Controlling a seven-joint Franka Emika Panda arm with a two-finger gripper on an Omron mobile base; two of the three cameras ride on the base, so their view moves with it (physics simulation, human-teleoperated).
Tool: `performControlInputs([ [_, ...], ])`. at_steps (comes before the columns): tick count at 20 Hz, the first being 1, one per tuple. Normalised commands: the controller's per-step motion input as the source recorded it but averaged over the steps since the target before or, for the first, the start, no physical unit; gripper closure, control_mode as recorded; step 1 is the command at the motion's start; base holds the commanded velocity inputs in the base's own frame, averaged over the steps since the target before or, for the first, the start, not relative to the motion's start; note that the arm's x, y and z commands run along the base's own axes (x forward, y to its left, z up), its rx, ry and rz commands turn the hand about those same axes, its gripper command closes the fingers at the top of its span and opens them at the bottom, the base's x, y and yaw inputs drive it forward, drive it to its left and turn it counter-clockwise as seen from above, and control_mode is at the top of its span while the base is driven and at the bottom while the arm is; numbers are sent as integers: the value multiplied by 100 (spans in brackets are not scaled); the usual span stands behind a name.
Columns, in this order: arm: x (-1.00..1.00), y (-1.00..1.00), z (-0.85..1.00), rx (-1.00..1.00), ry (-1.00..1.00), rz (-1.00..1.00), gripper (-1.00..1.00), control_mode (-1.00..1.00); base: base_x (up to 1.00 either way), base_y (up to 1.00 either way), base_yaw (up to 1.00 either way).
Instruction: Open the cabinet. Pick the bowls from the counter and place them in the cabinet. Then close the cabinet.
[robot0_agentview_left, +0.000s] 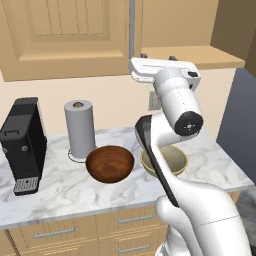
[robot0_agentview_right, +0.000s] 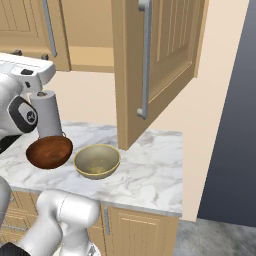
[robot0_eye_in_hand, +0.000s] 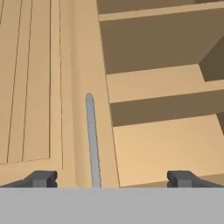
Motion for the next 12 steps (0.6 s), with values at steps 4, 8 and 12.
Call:
performControlInputs([
  [4, 66, 11, -14, -2, 0, 0, -100, -100, 0, 0, 0],
  [8, 59, 24, -11, -3, 0, 0, -100, -100, 0, 0, 0],
  [12, 59, 24, -4, -4, 0, 0, -100, -100, 0, 0, 0],
])
